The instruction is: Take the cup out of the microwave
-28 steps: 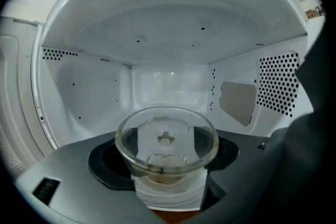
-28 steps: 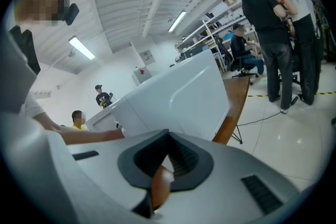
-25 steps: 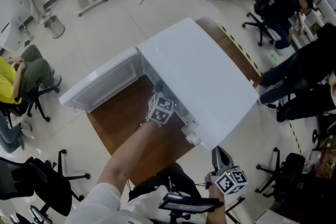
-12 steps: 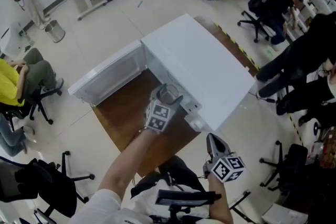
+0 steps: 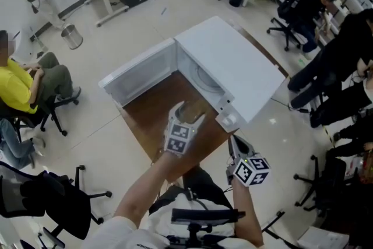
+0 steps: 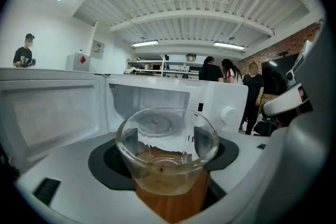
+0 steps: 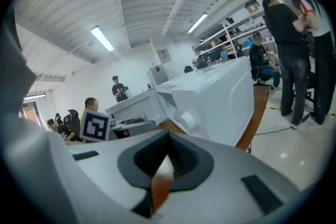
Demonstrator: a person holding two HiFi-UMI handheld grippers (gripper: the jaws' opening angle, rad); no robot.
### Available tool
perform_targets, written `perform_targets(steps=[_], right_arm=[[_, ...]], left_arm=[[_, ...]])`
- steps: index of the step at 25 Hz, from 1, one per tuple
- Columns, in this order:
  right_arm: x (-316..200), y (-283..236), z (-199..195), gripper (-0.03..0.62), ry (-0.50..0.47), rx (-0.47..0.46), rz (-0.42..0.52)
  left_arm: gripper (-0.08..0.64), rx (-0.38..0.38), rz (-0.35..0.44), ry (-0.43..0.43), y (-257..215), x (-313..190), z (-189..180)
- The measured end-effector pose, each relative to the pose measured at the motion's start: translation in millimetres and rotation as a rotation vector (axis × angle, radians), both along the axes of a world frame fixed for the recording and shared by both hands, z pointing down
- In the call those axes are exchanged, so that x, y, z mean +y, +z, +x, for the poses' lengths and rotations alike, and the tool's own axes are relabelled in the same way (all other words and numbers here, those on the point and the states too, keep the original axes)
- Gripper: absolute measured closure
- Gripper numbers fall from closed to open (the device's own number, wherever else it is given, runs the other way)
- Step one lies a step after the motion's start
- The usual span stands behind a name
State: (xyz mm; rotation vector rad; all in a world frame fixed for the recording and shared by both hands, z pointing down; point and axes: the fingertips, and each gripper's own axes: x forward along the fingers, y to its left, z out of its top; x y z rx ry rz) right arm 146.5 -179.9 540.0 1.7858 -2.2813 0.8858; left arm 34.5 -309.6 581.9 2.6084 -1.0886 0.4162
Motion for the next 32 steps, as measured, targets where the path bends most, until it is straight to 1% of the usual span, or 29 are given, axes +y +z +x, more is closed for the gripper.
perform_targets(steps=[4, 8, 15, 18, 21, 25, 29, 32], right_arm=[[13.8, -10.1, -19.2, 0.592, -0.022, 0.016, 0.020], [17.0, -24.8, -32.1, 0.592, -0.049, 0.014, 0.056], [32.4, -36.8, -67.6, 0.592, -0.189, 0.007, 0.077], [44.2, -36.7, -76.7, 0.592, -0.242, -0.004, 0.077], [60.5, -41.6, -81.7, 0.592, -0.268, -0.015, 0.090], [82.6, -40.2, -80.3, 0.592, -0.295, -0.052, 0.090], [108.0, -36.2, -69.1, 0.592, -0.304, -0.075, 0.072], [120.2, -31.2, -69.7, 0.592, -0.310, -0.087, 0.063]], left_arm=[[0.204, 0.014, -0.018, -0.044, -17.4, 41.2, -28.0], [0.204, 0.031, -0.002, -0.082, -41.9, 74.6, -51.6], [0.205, 0.050, 0.004, -0.156, -69.1, 131.8, -80.2], [0.204, 0.041, 0.008, -0.197, -75.6, 155.7, -88.5], [0.204, 0.043, 0.011, -0.231, -82.5, 181.7, -95.8], [0.204, 0.037, 0.023, -0.269, -90.2, 206.1, -96.5], [0.204, 0.035, 0.004, -0.301, -88.8, 231.0, -89.3], [0.204, 0.029, -0.006, -0.314, -85.4, 247.1, -90.2]])
